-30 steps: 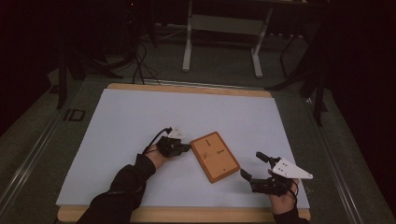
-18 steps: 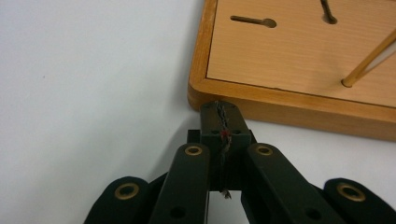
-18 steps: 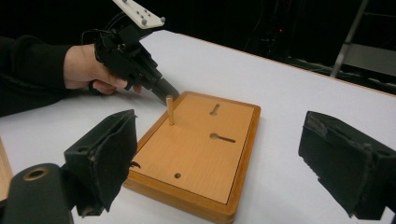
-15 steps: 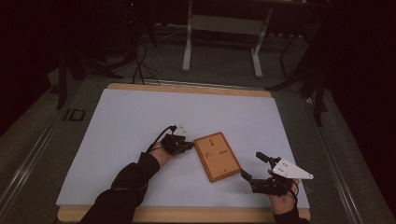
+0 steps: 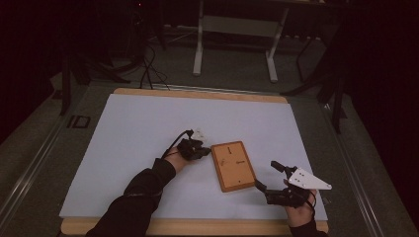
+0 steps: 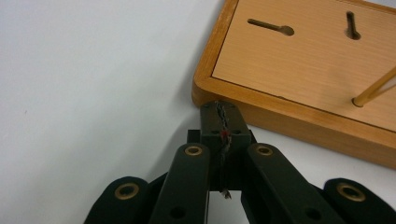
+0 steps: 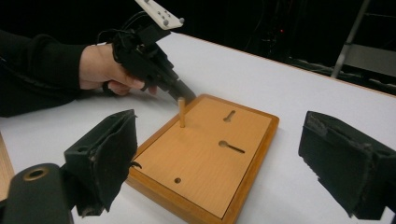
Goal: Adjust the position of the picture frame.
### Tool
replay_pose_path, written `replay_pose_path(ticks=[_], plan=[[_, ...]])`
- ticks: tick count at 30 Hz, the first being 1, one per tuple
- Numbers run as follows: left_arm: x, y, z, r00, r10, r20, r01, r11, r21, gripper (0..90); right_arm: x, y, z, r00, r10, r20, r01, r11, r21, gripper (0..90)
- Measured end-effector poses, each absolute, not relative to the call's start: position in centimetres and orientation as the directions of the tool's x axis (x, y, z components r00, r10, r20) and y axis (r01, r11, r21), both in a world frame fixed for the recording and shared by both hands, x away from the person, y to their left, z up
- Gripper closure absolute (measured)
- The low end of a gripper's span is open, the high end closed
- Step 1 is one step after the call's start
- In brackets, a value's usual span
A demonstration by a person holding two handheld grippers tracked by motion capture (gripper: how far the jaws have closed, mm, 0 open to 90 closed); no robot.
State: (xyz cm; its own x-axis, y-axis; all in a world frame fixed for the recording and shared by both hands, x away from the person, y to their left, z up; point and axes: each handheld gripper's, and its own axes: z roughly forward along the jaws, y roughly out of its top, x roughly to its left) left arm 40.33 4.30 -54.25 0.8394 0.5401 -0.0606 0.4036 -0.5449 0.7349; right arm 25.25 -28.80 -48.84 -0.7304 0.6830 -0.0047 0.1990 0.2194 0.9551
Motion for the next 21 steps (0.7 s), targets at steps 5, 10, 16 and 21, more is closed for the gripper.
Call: replay_pose_path(ticks=[5, 10, 16, 21], plan=[[40.8, 3.5, -54.3, 0.844, 0.534, -0.058, 0.397, -0.549, 0.736, 90.0, 25.3, -28.8, -48.9, -0.736, 0.677, -0.007, 0.196, 0.223, 0.955, 11.1], [41.1, 2.8, -54.3, 0.845, 0.531, -0.065, 0.4, -0.546, 0.736, 90.0, 25.2, -28.6, -48.9, -0.747, 0.665, -0.016, 0.192, 0.238, 0.952, 10.9], [41.6, 1.8, -54.3, 0.849, 0.524, -0.066, 0.395, -0.549, 0.737, 90.0, 25.1, -28.4, -49.0, -0.76, 0.65, -0.005, 0.196, 0.237, 0.952, 10.3], [41.8, 0.9, -54.2, 0.854, 0.516, -0.065, 0.39, -0.554, 0.736, 90.0, 25.1, -28.1, -48.9, -0.751, 0.66, -0.011, 0.19, 0.233, 0.954, 10.2]])
